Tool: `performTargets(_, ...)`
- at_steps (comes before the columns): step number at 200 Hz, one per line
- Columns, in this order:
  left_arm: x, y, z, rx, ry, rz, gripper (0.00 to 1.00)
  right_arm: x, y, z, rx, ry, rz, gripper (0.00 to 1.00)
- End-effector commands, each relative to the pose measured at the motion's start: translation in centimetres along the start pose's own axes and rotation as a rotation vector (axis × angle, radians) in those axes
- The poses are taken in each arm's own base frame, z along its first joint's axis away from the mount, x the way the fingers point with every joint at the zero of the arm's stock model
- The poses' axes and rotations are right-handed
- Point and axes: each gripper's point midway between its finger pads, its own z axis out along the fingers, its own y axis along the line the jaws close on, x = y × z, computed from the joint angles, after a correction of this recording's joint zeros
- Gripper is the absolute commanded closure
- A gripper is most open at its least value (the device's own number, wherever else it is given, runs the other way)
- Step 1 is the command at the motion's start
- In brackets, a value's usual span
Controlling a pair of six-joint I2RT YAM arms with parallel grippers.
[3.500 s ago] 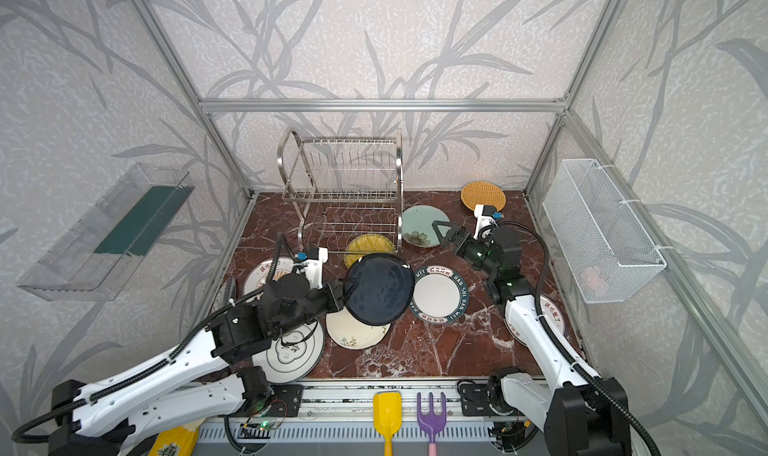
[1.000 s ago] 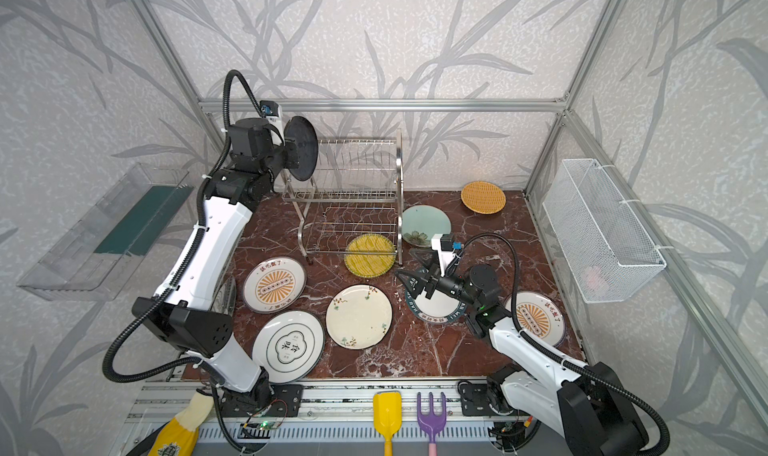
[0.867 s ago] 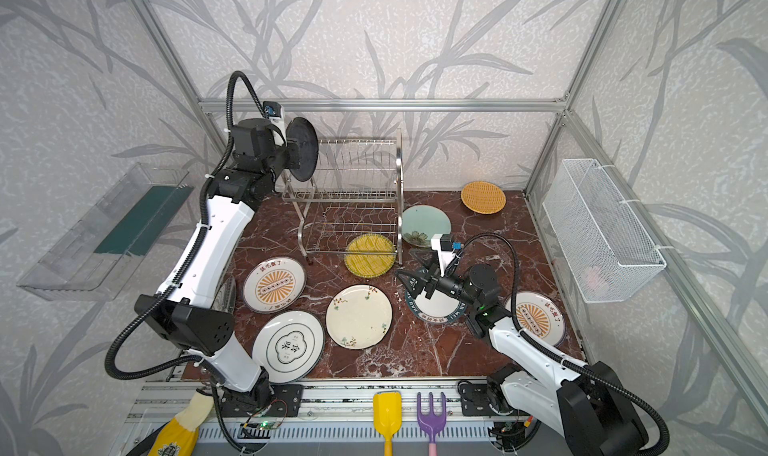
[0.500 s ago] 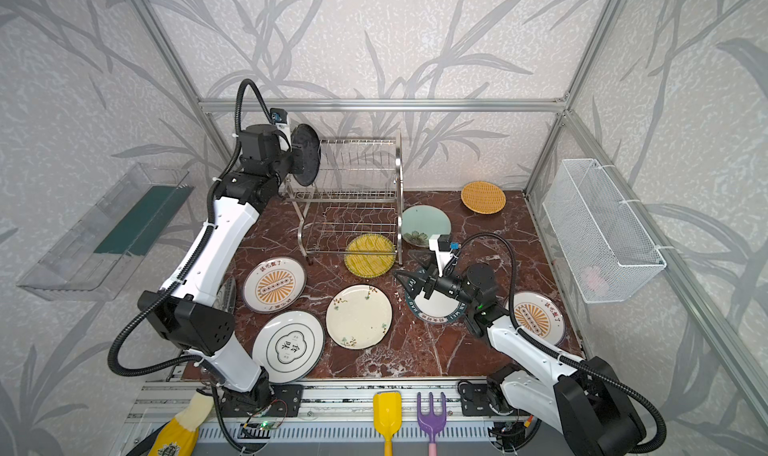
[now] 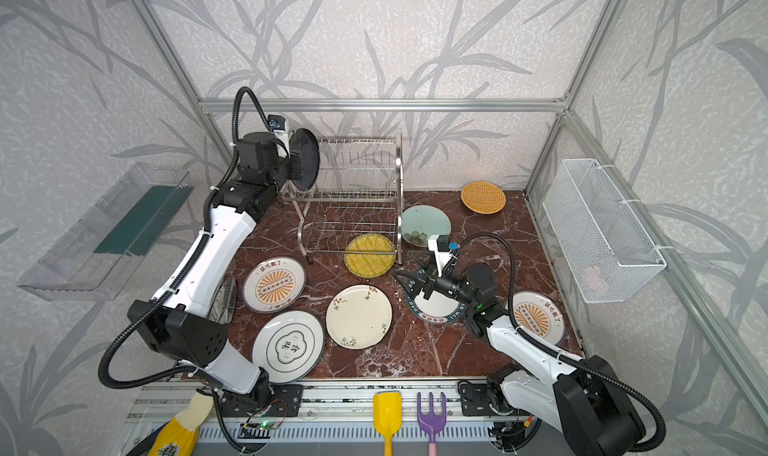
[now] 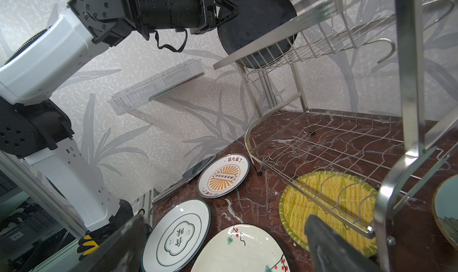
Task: Load the plates into the dish rack
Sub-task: 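Carry the navy plate with the left gripper into the rack's upper tier slots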
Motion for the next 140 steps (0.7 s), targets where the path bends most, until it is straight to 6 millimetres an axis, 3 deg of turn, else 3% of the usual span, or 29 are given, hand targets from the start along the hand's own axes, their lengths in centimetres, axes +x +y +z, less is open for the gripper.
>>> performTargets(1,-4.5,1.3,-3.1,-0.028,-0.149,-0.042,1.0,-1.3,0.7,0.3,-0.021,-0.03,-0.034,0.01)
performTargets(43,-3.6,0.9,-2.9,-0.025,-0.136,-0.047,1.0,-1.4,0.8,0.2,-0.02,-0.03,-0.037,0.01)
performTargets(108,-3.4,1.1,-2.8,-0.04,-0.127,-0.047,0.8,-1.4,0.8,0.2,-0.013,-0.029,-0.038,0.01)
performTargets(140,-3.8,1.4,-3.2,-0.054,-0.14,-0.044,0.74,-1.5,0.9,0.2,-0.017,-0.032,-0.039,0.01)
